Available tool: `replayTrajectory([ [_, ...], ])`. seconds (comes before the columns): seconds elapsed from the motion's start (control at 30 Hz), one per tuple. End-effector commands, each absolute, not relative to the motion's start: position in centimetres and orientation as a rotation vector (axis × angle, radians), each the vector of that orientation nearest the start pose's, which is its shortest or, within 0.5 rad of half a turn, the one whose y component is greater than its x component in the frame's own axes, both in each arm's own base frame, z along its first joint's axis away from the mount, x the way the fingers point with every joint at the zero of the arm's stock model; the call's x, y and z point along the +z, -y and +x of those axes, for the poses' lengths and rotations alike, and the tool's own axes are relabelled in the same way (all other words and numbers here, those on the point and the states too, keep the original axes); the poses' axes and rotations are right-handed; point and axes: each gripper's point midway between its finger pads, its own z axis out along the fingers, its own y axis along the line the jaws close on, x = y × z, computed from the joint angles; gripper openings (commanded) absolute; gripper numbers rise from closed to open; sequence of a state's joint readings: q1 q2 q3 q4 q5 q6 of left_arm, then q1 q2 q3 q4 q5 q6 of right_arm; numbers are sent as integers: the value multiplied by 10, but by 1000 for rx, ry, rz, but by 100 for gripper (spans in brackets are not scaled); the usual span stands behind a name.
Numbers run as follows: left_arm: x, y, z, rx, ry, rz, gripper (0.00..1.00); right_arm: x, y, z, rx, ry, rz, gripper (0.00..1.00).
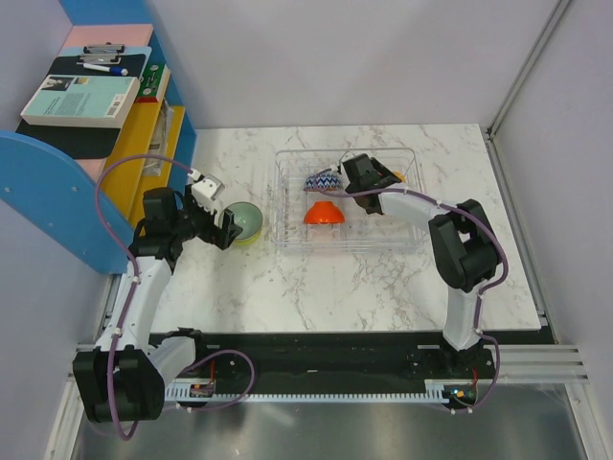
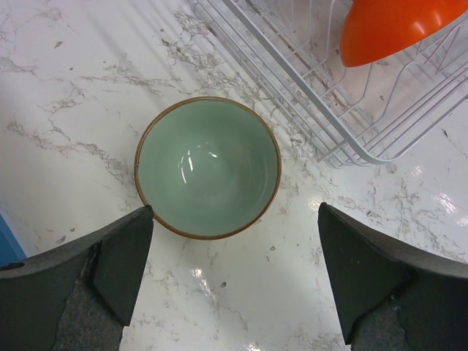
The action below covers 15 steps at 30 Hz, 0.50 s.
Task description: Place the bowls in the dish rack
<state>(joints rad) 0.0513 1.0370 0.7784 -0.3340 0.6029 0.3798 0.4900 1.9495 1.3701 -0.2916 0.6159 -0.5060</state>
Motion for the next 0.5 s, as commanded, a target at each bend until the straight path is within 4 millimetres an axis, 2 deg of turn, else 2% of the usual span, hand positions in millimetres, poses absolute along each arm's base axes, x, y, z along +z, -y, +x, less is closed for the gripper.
replayTrajectory([
  [0.0,184,69,313,-360,-1917,679,100,95,-108,464,-863,-2158,-877,6],
  [0.13,184,69,313,-362,-1915,682,100,93,-108,464,-882,-2157,-891,20],
  [0.17,183,69,312,-361,-1916,680,100,91,-108,462,-885,-2159,-901,32],
  [0.23,184,69,312,-361,-1914,682,100,89,-110,459,-886,-2156,-926,49],
  [0.27,184,69,312,-362,-1912,683,100,88,-112,459,-881,-2155,-935,63],
  [0.37,184,69,313,-361,-1912,681,100,85,-115,455,-865,-2165,-958,80],
  [0.47,183,70,312,-363,-1912,685,100,86,-116,454,-857,-2166,-968,91],
])
